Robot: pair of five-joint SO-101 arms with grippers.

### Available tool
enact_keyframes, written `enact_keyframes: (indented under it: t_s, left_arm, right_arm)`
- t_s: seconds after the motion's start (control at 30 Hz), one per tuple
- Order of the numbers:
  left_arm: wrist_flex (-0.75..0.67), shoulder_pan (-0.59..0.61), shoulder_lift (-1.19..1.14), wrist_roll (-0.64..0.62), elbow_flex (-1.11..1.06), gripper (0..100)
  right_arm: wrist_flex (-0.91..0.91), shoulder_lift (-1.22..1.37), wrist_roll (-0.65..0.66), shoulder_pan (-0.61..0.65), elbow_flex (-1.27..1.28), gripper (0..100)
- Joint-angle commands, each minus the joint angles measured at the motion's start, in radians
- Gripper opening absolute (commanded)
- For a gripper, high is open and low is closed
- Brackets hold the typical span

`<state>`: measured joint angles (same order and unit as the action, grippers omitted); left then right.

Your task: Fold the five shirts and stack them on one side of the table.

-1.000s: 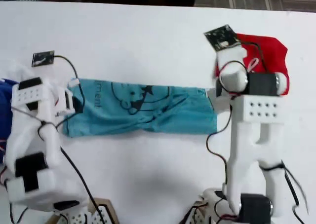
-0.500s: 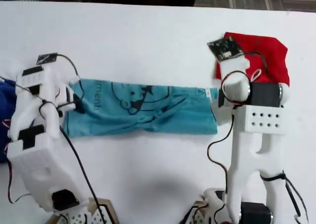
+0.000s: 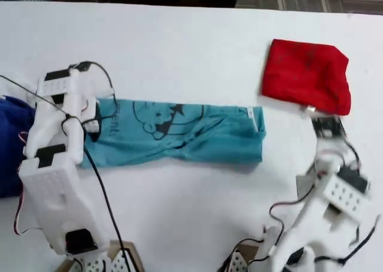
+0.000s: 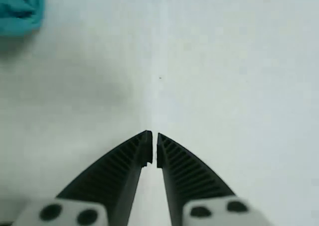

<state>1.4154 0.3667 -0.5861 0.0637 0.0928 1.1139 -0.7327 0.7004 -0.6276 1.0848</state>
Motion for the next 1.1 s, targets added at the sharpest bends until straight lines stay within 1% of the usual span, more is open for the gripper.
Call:
enact_keyframes:
  t_s: [0.0, 0.07, 0.17, 0.23, 0.3, 0.4, 0.43, 0.53, 0.63, 0.73, 0.8, 0.93, 1.07]
  left_arm:
    - [0.048, 0.046, 0.029, 0.0, 0.022, 3]
    - [0.095, 0.084, 0.051, 0.003, 0.067, 3]
    - [0.196, 0.127, 0.08, 0.023, 0.174, 3]
    - [0.287, 0.132, 0.095, 0.054, 0.26, 3]
    - [0.367, 0.132, 0.112, 0.055, 0.343, 3]
    - [0.373, 0.123, 0.176, 0.052, 0.366, 3]
    - [0.373, 0.101, 0.201, 0.052, 0.36, 3]
    - [0.373, 0.002, 0.292, 0.051, 0.297, 2]
    - [0.373, -0.143, 0.391, 0.025, 0.216, 2]
    - [0.373, -0.296, 0.462, -0.002, 0.183, 2]
    - [0.373, -0.404, 0.485, -0.015, 0.185, 2]
    - [0.361, -0.601, 0.485, -0.02, 0.189, 2]
    - [0.344, -0.749, 0.485, -0.018, 0.265, 2]
  right_arm:
    - [-0.283, -0.096, 0.014, -0.07, 0.244, 2.2]
    - [-0.38, -0.133, 0.014, -0.071, 0.345, 2.2]
    - [-0.366, -0.203, 0.012, -0.071, 0.362, 2.2]
    - [-0.364, -0.248, 0.012, -0.071, 0.393, 2.2]
    - [-0.364, -0.286, 0.012, -0.071, 0.416, 2.2]
    - [-0.361, -0.34, 0.012, -0.071, 0.439, 2.2]
    - [-0.361, -0.355, 0.012, -0.07, 0.448, 2.2]
    - [-0.36, -0.386, 0.012, -0.07, 0.46, 2.2]
    - [-0.349, -0.398, 0.012, -0.07, 0.46, 2.2]
    - [-0.349, -0.398, 0.012, -0.07, 0.46, 2.2]
    - [-0.349, -0.398, 0.009, -0.07, 0.46, 2.2]
    - [-0.351, -0.404, -0.049, -0.071, 0.46, 2.3]
    - [-0.351, -0.404, -0.051, -0.071, 0.46, 2.3]
